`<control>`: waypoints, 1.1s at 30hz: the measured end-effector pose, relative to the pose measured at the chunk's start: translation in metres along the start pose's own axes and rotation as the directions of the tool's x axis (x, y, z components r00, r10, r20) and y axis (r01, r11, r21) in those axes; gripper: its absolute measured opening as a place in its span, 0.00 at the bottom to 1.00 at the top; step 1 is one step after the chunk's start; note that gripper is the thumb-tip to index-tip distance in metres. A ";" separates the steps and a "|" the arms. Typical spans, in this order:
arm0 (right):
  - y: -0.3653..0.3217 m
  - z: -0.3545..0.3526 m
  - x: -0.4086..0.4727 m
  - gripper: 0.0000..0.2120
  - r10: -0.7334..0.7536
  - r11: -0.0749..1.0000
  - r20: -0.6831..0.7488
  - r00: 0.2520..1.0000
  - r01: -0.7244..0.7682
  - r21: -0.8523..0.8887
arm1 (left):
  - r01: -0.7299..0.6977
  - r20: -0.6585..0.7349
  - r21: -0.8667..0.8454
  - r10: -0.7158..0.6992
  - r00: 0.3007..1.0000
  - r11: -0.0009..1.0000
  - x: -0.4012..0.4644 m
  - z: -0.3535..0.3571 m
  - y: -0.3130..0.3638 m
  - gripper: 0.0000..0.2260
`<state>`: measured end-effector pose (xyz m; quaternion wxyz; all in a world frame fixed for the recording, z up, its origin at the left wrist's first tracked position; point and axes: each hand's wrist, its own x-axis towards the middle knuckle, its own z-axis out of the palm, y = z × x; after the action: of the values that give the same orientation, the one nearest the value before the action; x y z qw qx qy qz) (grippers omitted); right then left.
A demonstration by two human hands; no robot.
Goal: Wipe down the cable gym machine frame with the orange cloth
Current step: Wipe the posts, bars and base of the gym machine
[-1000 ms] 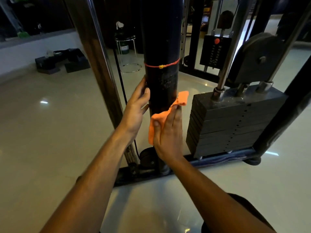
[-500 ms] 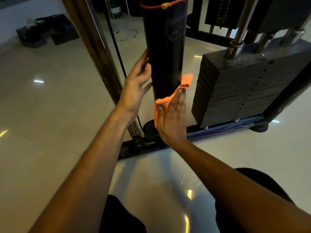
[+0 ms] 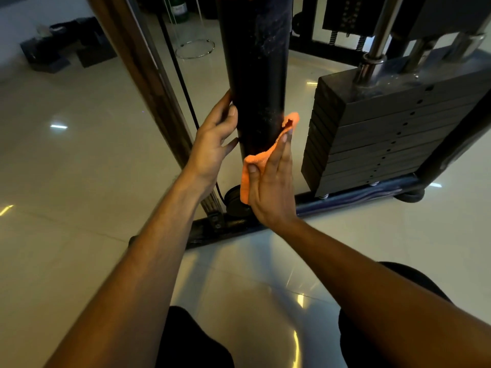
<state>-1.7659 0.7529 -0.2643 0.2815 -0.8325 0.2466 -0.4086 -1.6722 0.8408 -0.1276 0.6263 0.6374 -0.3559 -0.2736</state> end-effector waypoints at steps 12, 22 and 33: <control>0.011 -0.002 0.000 0.42 0.015 0.999 0.012 1.000 -0.014 -0.035 | 0.031 0.009 0.013 -0.031 0.999 0.999 -0.006 -0.003 -0.003 0.25; -0.022 -0.016 0.033 0.41 0.001 0.998 -0.129 0.992 0.008 0.065 | 0.057 0.002 0.017 -0.057 0.998 0.998 -0.003 -0.005 -0.017 0.22; 0.019 0.000 -0.013 0.47 0.048 0.999 0.090 0.995 -0.047 -0.015 | 0.088 0.027 0.011 -0.089 0.996 0.996 -0.006 -0.006 -0.030 0.22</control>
<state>-1.7765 0.7476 -0.2837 0.2964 -0.8459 0.2559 -0.3621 -1.6681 0.8483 -0.1581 0.6055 0.6517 -0.3372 -0.3081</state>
